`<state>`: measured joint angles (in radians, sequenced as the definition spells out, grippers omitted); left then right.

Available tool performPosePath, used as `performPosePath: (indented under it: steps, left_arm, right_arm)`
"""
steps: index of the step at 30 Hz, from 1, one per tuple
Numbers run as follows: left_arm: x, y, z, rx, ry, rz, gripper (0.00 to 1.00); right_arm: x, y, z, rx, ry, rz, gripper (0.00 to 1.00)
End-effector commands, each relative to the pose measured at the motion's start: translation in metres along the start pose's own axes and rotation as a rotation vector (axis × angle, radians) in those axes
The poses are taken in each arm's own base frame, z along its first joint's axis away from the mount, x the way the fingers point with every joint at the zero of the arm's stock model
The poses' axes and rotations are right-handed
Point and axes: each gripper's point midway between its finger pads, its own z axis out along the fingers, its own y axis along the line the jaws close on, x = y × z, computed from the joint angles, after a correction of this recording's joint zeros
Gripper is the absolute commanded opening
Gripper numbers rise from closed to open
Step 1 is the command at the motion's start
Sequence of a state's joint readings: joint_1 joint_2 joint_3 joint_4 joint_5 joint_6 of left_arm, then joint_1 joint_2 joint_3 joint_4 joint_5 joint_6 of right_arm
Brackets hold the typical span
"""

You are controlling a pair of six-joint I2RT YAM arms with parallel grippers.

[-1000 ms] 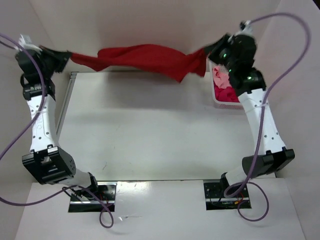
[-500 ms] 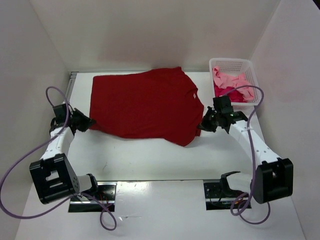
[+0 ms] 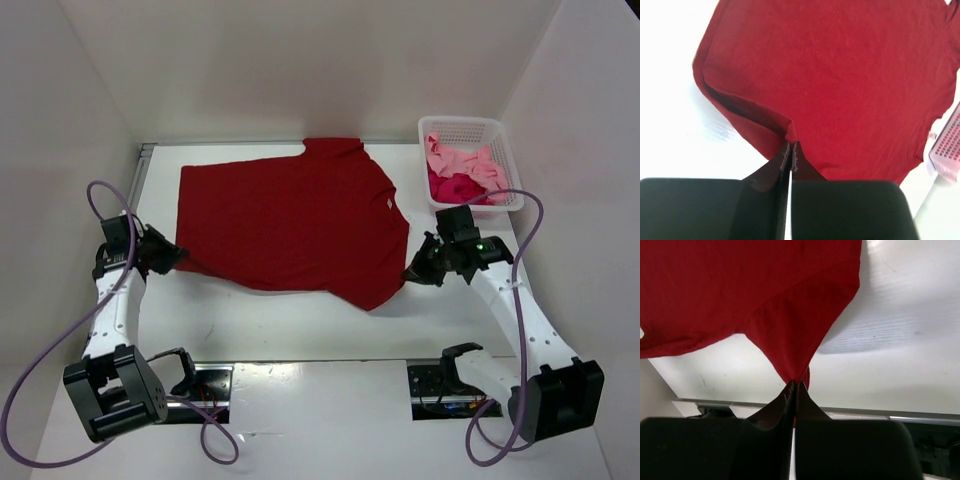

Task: Fold and stack the t-shirts
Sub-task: Fold the flattened tshirt in 1/3 of the way

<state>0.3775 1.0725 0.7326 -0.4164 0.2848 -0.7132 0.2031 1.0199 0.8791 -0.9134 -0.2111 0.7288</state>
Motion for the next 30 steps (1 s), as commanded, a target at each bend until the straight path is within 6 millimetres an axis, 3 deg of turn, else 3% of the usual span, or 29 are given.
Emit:
performPosePath:
  steps: [1,3,4,6,7,12,16,17,19,23,28,30]
  left_arm:
    - [-0.029,-0.014,-0.005,0.000,-0.064,-0.007,0.00]
    - [-0.036,-0.016,-0.002,0.000,-0.083,-0.017,0.00]
    - [-0.039,-0.016,0.000,-0.011,-0.089,-0.029,0.00]
    - [-0.049,-0.017,0.004,-0.019,-0.118,-0.036,0.00]
    - [-0.050,-0.017,0.007,-0.019,-0.118,-0.046,0.00]
    - [-0.067,-0.019,0.023,-0.013,-0.154,-0.074,0.00]
    - [-0.079,-0.018,0.034,-0.028,-0.179,-0.082,0.00]
    - [-0.085,-0.015,0.048,-0.042,-0.178,-0.086,0.00]
    - [-0.086,-0.013,0.053,-0.044,-0.176,-0.086,0.00]
    - [-0.090,-0.009,0.066,-0.057,-0.177,-0.089,0.00]
    - [-0.092,0.000,0.085,-0.085,-0.163,-0.096,0.00]
    - [-0.093,0.004,0.095,-0.091,-0.156,-0.098,0.05]
  right_arm:
    - [-0.041,0.032,-0.001,-0.044,-0.092,-0.017,0.00]
    - [-0.065,0.054,0.002,-0.079,-0.129,-0.038,0.00]
    - [-0.076,0.060,0.015,-0.076,-0.126,-0.037,0.00]
    - [-0.103,0.079,0.016,-0.096,-0.188,-0.055,0.00]
    - [-0.111,0.080,0.028,-0.073,-0.182,-0.067,0.00]
    - [-0.162,0.101,0.042,-0.052,-0.270,-0.113,0.00]
    - [-0.181,0.108,0.062,-0.031,-0.278,-0.130,0.00]
    - [-0.207,0.126,0.067,-0.048,-0.324,-0.152,0.00]
    - [-0.217,0.130,0.065,-0.055,-0.342,-0.147,0.00]
    - [-0.227,0.129,0.094,-0.028,-0.312,-0.153,0.00]
    - [-0.239,0.131,0.115,-0.017,-0.320,-0.160,0.00]
    - [-0.246,0.132,0.126,-0.010,-0.326,-0.159,0.01]
